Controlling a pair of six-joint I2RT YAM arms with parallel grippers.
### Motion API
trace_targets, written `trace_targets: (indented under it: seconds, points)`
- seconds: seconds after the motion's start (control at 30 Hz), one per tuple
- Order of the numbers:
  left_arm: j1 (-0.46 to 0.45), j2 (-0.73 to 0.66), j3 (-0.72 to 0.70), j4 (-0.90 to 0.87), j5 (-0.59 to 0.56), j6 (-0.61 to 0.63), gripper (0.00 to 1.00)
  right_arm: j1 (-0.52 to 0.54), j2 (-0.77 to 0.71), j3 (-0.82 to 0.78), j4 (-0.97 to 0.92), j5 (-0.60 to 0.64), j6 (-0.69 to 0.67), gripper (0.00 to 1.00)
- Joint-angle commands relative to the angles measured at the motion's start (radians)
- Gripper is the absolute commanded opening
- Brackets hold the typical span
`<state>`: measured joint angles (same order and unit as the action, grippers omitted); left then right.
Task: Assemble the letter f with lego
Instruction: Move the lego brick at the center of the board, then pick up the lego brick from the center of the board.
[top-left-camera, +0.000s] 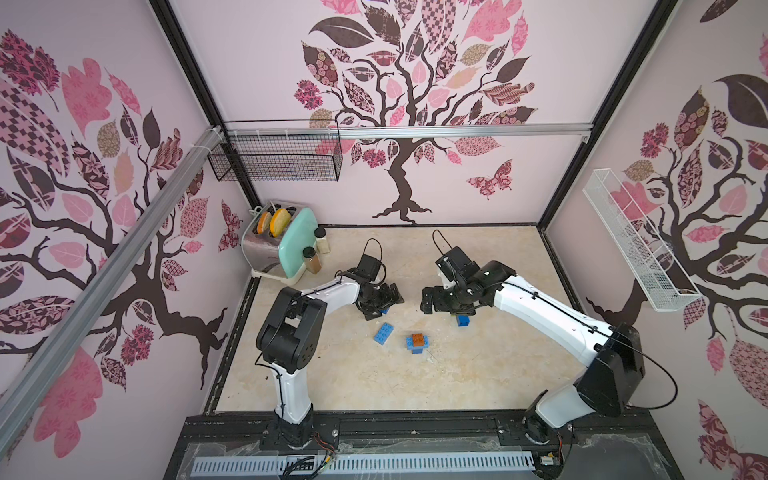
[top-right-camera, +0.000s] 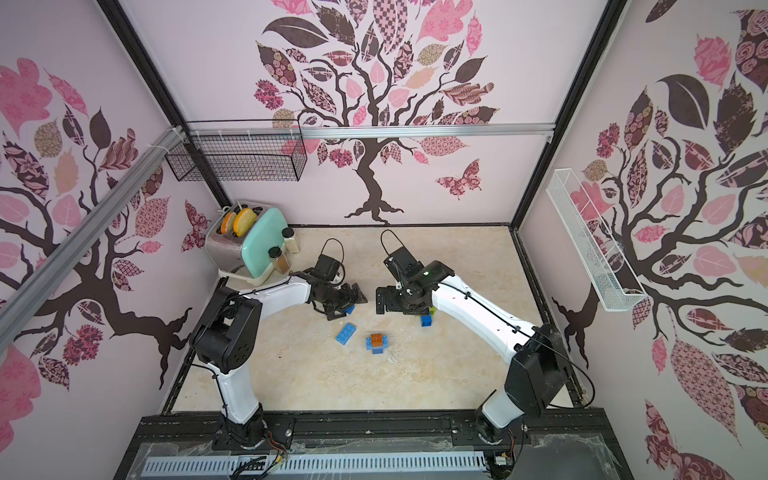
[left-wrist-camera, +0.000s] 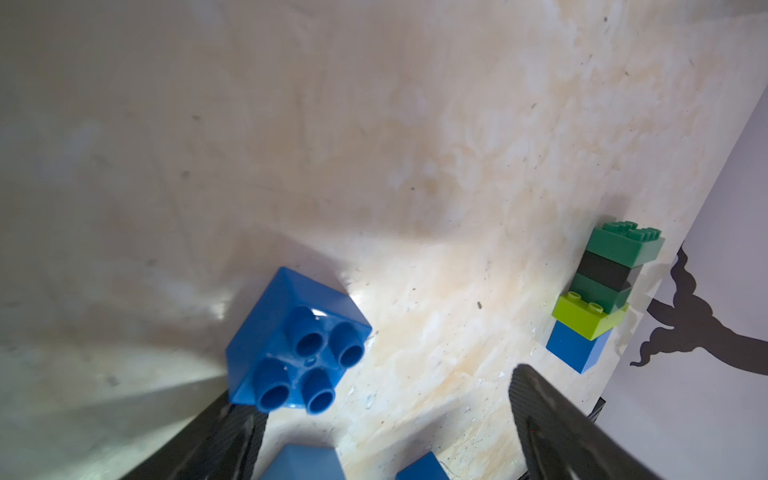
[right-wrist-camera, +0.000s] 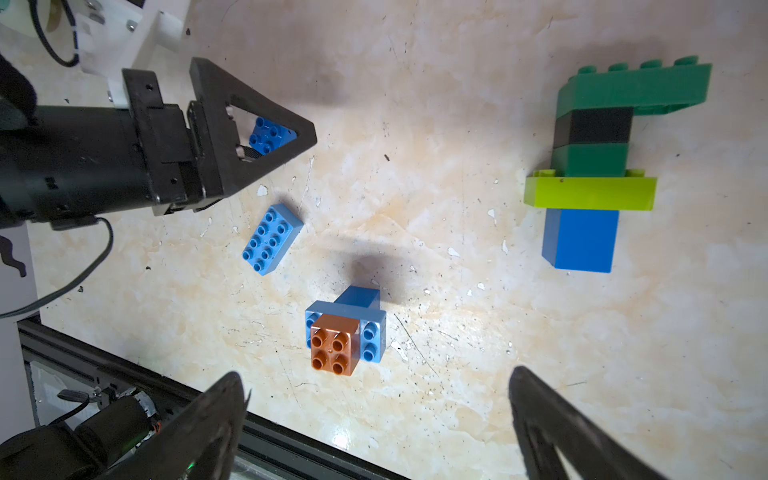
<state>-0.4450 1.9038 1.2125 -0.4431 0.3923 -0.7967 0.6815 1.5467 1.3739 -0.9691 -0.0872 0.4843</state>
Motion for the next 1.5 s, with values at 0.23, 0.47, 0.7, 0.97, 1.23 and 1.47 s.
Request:
trace_targets:
  seconds: [0.23,0.47,0.7,0.97,1.23,1.47]
  points:
    - [0.100,-0.194,-0.053,-0.153,-0.050,0.024,0.94,-0.004,0.142,0.059,0.059,-0.019,-0.059,1.00]
    - [0.254,-0.483,-0.171,-0.449,-0.091,0.073,0.95,0.033,0.317,0.191,0.121,-0.074,0.023,0.99]
    - [0.277,-0.581,-0.223,-0.563,-0.102,0.120,0.95,0.106,0.546,0.415,0.161,-0.073,0.158,0.96]
    - [0.298,-0.622,-0.255,-0.592,-0.095,0.143,0.95,0.122,0.664,0.536,0.134,0.021,0.311,0.85]
    - [0.295,-0.659,-0.309,-0.592,-0.070,0.136,0.94,0.126,0.747,0.570,0.146,0.039,0.358,0.73]
    - [0.252,-0.672,-0.340,-0.590,-0.074,0.137,0.94,0.132,0.790,0.574,0.185,0.065,0.382,0.72]
